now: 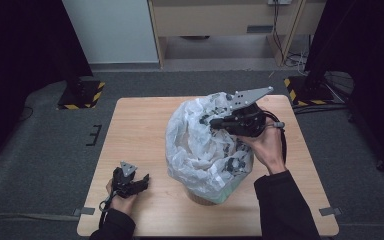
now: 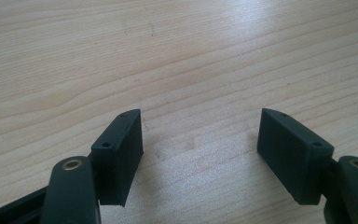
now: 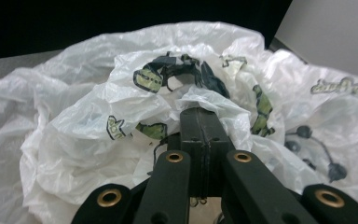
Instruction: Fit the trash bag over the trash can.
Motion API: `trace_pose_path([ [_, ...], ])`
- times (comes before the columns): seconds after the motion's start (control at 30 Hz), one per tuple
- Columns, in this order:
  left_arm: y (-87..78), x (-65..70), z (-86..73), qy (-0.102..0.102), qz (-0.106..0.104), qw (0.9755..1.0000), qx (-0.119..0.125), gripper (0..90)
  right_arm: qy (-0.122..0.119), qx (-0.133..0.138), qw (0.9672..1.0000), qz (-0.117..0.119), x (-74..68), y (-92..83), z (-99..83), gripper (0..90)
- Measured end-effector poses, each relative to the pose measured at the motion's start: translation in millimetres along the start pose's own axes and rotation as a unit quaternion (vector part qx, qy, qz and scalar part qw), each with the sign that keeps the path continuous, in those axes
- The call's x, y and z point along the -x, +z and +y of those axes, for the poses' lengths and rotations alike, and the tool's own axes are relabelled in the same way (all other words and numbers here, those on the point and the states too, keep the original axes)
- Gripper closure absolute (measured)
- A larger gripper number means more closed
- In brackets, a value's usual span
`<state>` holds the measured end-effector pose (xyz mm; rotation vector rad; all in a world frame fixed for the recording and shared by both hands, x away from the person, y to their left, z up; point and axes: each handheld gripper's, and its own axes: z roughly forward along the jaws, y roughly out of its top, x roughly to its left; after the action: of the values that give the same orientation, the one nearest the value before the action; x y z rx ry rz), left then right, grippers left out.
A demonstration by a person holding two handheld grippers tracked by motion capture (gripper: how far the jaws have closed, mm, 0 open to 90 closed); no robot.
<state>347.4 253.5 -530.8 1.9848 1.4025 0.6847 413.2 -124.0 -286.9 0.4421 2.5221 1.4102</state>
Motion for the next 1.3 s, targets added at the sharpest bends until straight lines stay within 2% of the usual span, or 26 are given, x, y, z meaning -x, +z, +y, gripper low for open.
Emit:
trace_pose_path([
  [0.23,0.0,0.1,0.0,0.000,0.000,1.0000,0.000,30.5,-0.016,-0.041,0.9988,0.022,0.8,6.4,-4.2,90.0],
  [0.4,0.0,0.0,0.0,0.001,0.000,1.0000,0.000,30.5,-0.027,-0.084,0.9957,0.028,0.9,13.5,-6.7,90.0],
  [0.47,-0.1,0.0,0.0,0.000,0.000,1.0000,0.000,30.5,-0.032,-0.090,0.9951,0.027,0.0,15.3,-7.1,90.0],
  [0.57,0.0,-0.2,0.0,0.001,-0.001,1.0000,0.000,30.5,-0.032,-0.056,0.9974,0.032,-1.9,9.1,-5.4,90.0],
  [0.7,0.0,-0.2,0.0,0.000,-0.001,1.0000,0.000,30.5,-0.039,-0.009,0.9988,0.028,-7.0,-6.3,-0.5,90.0],
  [0.8,-0.1,0.1,0.0,0.001,0.000,1.0000,0.000,30.5,-0.044,0.029,0.9983,0.023,-10.7,-17.4,2.7,90.0],
  [0.93,0.0,-0.1,0.0,0.001,0.000,1.0000,0.000,30.5,-0.043,0.062,0.9971,0.010,-13.0,-25.2,7.6,90.0],
  [1.17,0.1,-0.2,0.0,0.000,-0.001,1.0000,0.000,30.5,-0.030,0.105,0.9940,-0.010,-13.7,-19.1,19.3,90.0],
  [1.23,0.0,-0.1,0.0,0.001,-0.001,1.0000,0.000,30.6,-0.030,0.100,0.9944,-0.011,-13.9,-12.5,24.8,89.4],
  [1.3,0.1,-0.4,0.0,0.000,-0.002,1.0000,0.000,30.6,-0.031,0.080,0.9963,-0.005,-13.7,-3.4,29.4,89.0],
])
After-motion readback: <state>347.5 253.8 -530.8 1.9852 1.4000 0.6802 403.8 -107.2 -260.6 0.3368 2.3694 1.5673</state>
